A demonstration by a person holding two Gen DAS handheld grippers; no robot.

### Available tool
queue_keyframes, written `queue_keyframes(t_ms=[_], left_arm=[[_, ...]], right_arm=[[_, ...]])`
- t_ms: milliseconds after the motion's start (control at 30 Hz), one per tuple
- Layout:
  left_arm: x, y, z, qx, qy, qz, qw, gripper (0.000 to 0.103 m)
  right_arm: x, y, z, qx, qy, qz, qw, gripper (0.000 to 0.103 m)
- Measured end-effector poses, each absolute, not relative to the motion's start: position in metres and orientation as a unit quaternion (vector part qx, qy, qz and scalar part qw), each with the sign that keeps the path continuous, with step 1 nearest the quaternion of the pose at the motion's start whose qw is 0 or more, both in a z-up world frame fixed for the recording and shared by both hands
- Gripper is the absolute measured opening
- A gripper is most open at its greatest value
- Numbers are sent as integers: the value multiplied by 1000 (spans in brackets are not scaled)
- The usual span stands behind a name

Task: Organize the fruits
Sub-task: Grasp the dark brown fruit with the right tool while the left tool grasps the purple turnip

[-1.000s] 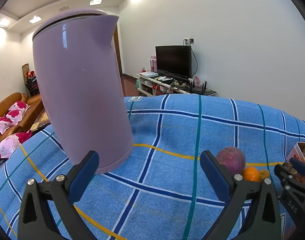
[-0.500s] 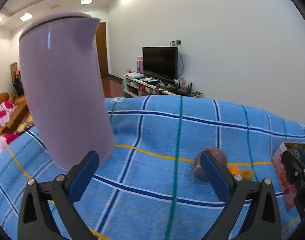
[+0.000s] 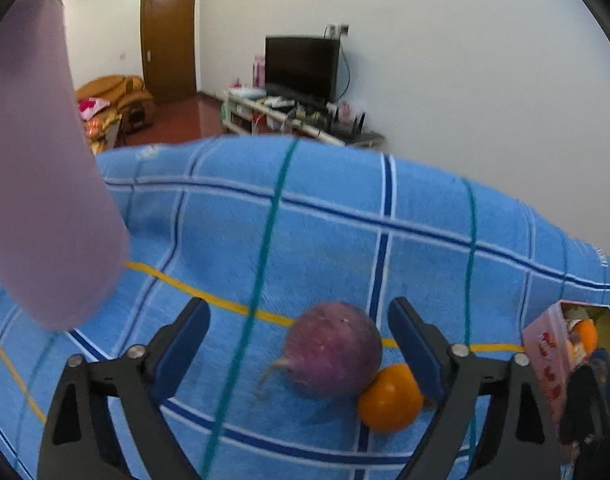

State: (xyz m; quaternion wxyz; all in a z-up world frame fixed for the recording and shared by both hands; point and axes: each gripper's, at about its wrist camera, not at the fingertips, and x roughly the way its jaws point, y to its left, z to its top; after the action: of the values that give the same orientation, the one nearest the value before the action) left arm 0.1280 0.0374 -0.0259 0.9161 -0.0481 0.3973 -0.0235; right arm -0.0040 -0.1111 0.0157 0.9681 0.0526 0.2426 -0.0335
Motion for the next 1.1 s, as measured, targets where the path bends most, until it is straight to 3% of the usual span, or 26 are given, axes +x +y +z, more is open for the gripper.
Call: queue_keyframes(t_ms=[233, 267, 333, 400, 700, 767, 800, 1000, 1067, 1100], left_arm=[[141, 46, -45, -91, 438, -30, 894, 85], [140, 45, -44, -93, 435, -36, 895, 82], [138, 44, -43, -99, 430, -59, 896, 63], [135, 43, -41, -104, 425, -83, 896, 55], [105, 72, -25, -86, 375, -10, 923, 51], [94, 78, -19, -67, 346, 9, 936, 31], [88, 78, -14, -51, 329, 19, 943, 28], [61, 79, 0, 13, 256, 47, 965, 28], [62, 90, -2, -12, 275, 31, 961, 38], [63, 98, -3, -27, 288, 21, 957, 55]], right_arm=[[3, -115, 17, 65, 257, -27, 964, 43], [3, -114, 17, 64, 258, -27, 964, 43], [6, -115, 17, 61, 258, -27, 964, 43], [6, -115, 17, 58, 256, -28, 964, 43], [-4, -104, 15, 37, 234, -18, 971, 43], [-9, -100, 15, 31, 220, -7, 975, 43], [-10, -98, 15, 27, 218, -4, 976, 43], [-16, -89, 20, 10, 205, 0, 979, 43], [-18, -89, 20, 9, 205, -3, 979, 43], [-19, -89, 21, 10, 205, -5, 979, 43]])
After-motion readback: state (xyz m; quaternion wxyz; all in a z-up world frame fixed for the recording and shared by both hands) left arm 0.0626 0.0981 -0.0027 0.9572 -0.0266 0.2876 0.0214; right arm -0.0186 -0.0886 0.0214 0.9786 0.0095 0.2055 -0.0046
